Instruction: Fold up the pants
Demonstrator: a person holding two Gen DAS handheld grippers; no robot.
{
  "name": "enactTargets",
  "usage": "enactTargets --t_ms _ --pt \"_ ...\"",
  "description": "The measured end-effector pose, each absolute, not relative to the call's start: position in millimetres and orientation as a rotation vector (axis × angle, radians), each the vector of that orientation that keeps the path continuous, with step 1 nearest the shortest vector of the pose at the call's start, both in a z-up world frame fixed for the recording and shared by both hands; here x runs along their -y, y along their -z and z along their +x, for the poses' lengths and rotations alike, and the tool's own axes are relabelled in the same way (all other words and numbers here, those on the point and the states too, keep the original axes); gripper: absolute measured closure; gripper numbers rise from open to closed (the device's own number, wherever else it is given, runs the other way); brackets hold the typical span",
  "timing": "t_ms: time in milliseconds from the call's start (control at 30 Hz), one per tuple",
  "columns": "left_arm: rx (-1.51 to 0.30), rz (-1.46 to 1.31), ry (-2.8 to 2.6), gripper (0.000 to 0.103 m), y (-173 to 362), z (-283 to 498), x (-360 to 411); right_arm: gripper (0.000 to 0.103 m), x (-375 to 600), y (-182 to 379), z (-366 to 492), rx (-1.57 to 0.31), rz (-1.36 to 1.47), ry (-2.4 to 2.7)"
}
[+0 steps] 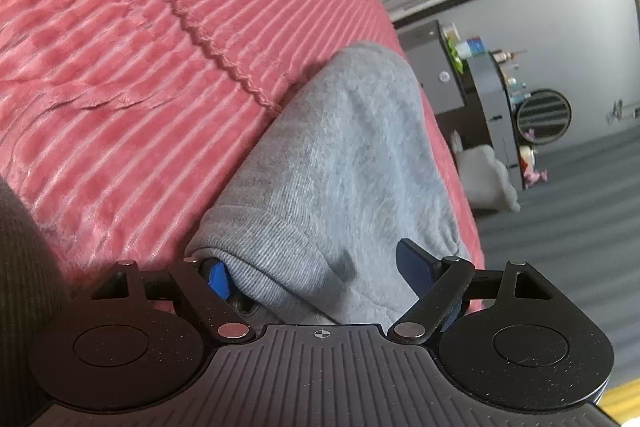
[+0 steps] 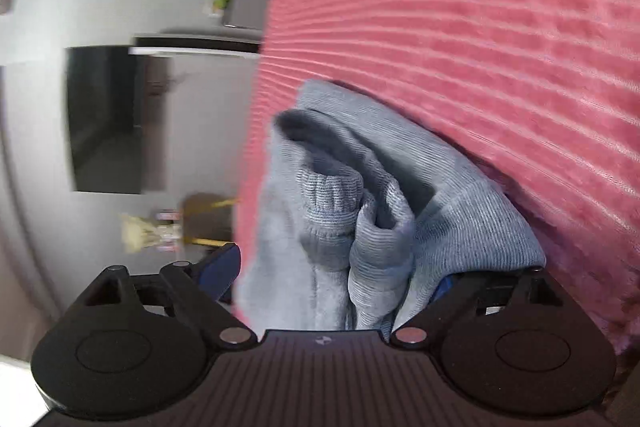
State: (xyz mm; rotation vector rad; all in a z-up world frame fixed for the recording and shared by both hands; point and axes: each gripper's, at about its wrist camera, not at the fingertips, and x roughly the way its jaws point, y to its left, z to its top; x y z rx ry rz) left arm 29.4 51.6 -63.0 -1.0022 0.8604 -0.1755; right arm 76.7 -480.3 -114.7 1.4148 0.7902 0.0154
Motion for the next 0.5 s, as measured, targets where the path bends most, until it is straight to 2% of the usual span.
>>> enactTargets --t_ms 33,67,100,167,200,233,300,333,400,467,500 --pt "-0.864 -0.994 0.179 0.018 63.1 30.2 -51.9 0.037 480.0 119.8 77.6 -0.815 1.4 0.022" --pt "-0.867 -0.988 0.182 0.021 62.9 30.0 -52.5 0.047 479.2 123.6 79.2 -0.831 1.376 0.042" --pt "-0.872 -0.983 0.179 0.027 62.3 29.9 -53.9 0.048 479.0 123.8 79.2 -0.829 1.36 0.035" --pt "-0.874 -0.956 0.17 0.045 61.0 29.8 -56.9 0.059 478.0 114.9 77.6 -0.826 1.289 0.003" --pt "-0.872 -0.924 0.166 0.061 59.5 29.2 -58.5 0.06 479.1 110.9 77.9 -0.816 1.269 -0.025" --pt "-0.874 -0.902 0.174 0.068 58.1 29.2 -59.4 0.062 481.2 108.0 75.4 -0.796 1.272 -0.06" --pt "-0.872 -0.885 0.212 0.073 51.9 26.4 -62.1 0.063 488.4 103.0 69.0 -0.785 1.265 -0.093" --pt "-0.87 -0.867 0.223 0.073 47.1 24.8 -63.0 0.062 490.5 100.6 67.5 -0.808 1.226 -0.083" --pt "-0.874 -0.769 0.236 0.071 32.7 21.4 -65.2 0.055 494.5 90.7 67.8 -0.906 1.098 -0.034" --pt "-0.896 -0.628 0.264 0.059 17.2 22.5 -62.0 0.052 499.0 77.2 67.3 -0.945 1.0 -0.057" --pt "-0.918 -0.546 0.299 0.048 9.4 24.7 -58.4 0.048 504.6 70.3 67.5 -0.955 0.965 -0.093"
